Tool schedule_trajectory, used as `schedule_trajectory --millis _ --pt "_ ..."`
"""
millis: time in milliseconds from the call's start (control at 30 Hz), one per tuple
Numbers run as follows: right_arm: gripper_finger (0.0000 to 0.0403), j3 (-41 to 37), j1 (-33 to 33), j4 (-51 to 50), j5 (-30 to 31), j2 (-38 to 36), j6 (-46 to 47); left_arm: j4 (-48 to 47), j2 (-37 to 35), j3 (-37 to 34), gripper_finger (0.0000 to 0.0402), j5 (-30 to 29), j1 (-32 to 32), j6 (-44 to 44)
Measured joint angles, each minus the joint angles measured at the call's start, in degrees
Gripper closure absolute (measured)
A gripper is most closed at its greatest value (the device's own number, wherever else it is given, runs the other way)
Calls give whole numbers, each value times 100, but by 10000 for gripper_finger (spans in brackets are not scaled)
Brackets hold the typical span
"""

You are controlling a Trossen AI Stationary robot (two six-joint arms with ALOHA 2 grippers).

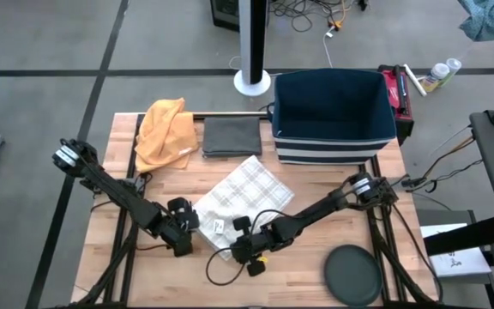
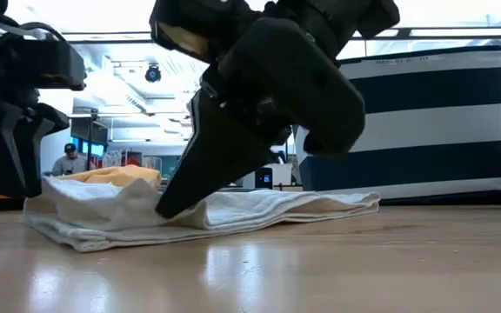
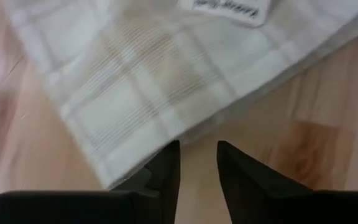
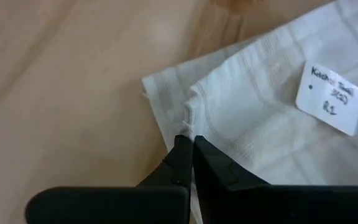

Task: Fold kitchen towel into neat rectangle
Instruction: Fold the white patterned towel

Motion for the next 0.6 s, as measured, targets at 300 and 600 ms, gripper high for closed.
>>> schedule_trajectory --millis 300,600 --pt "401 0 11 377 -85 140 59 -119 -75 2 313 92 2 -131" --pt "401 2 9 461 -85 256 334 -696 -526 17 308 82 2 -379"
